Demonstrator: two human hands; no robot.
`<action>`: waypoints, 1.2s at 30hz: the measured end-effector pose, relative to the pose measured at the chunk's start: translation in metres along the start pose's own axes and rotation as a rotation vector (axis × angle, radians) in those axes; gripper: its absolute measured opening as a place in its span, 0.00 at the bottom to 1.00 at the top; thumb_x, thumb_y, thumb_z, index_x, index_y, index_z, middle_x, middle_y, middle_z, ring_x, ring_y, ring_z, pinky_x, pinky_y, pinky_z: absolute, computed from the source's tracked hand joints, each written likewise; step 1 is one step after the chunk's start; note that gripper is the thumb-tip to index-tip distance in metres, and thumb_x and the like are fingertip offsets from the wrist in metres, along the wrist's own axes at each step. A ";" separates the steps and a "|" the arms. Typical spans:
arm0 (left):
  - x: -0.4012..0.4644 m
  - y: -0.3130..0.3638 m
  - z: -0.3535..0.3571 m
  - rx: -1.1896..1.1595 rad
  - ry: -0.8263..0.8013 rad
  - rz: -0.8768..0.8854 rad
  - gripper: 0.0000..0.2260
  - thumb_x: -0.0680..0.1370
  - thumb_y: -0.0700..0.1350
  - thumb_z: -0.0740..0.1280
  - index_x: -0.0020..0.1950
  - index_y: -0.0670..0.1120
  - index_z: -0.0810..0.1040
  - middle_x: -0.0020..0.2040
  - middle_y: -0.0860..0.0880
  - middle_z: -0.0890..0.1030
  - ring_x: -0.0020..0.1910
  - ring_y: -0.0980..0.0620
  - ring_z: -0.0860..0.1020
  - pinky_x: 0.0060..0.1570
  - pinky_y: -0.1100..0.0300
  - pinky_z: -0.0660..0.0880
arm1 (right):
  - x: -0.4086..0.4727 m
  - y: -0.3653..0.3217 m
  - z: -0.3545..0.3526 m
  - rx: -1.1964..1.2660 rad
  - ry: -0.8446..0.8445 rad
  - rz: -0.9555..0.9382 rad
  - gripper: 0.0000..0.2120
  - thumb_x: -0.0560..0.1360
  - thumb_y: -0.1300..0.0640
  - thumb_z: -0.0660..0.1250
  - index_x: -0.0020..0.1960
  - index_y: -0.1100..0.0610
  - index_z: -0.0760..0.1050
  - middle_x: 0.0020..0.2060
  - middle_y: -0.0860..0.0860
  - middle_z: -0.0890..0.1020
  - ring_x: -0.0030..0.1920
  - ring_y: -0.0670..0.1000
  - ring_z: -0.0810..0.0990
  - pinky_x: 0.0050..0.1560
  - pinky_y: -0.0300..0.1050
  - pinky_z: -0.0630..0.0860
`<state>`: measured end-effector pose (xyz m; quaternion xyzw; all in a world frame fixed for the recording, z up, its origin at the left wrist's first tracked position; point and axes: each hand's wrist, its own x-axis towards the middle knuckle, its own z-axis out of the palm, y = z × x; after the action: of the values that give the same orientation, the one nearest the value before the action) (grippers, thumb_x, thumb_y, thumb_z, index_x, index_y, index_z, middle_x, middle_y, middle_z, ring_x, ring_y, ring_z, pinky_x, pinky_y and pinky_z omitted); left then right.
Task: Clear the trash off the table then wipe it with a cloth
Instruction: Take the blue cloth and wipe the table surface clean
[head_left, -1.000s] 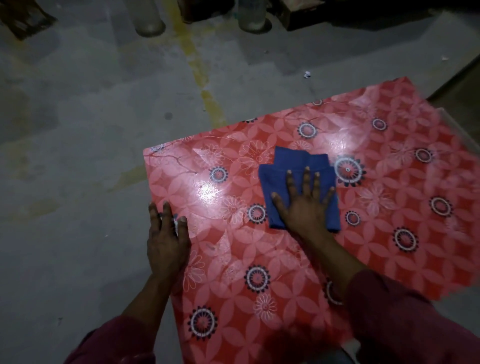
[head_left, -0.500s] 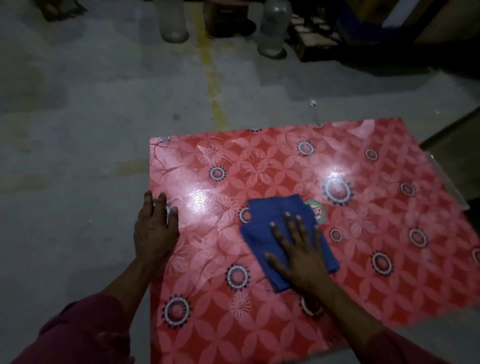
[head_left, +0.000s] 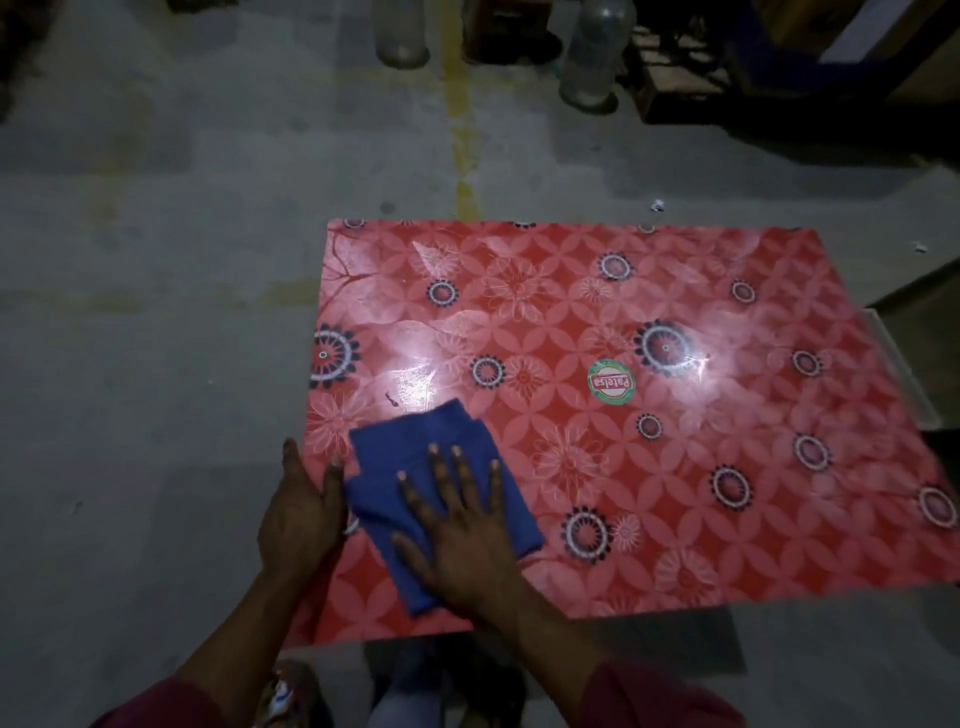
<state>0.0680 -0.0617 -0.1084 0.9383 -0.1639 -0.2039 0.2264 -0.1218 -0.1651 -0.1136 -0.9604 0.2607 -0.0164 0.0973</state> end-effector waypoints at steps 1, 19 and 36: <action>-0.010 -0.001 -0.001 0.000 0.017 -0.016 0.34 0.82 0.64 0.55 0.82 0.48 0.53 0.65 0.30 0.77 0.61 0.29 0.78 0.58 0.40 0.75 | -0.018 0.009 -0.001 -0.006 0.006 -0.042 0.33 0.81 0.32 0.54 0.82 0.43 0.54 0.83 0.55 0.51 0.83 0.62 0.48 0.73 0.77 0.54; -0.033 -0.030 -0.015 -0.850 0.085 -0.325 0.17 0.85 0.46 0.59 0.49 0.39 0.84 0.37 0.45 0.85 0.41 0.46 0.80 0.33 0.65 0.75 | -0.081 -0.012 0.005 0.002 0.045 0.295 0.33 0.80 0.34 0.56 0.81 0.45 0.58 0.82 0.58 0.56 0.82 0.64 0.53 0.75 0.76 0.50; -0.017 -0.061 -0.044 -1.188 -0.254 -0.671 0.35 0.79 0.72 0.49 0.65 0.46 0.77 0.54 0.44 0.85 0.47 0.44 0.82 0.44 0.54 0.76 | 0.121 -0.003 0.001 -0.127 -0.129 -0.268 0.35 0.80 0.28 0.49 0.82 0.39 0.48 0.84 0.50 0.47 0.83 0.57 0.43 0.75 0.74 0.48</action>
<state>0.0869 0.0119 -0.0975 0.6243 0.2492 -0.4265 0.6052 -0.0154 -0.2238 -0.1166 -0.9898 0.1239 0.0488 0.0499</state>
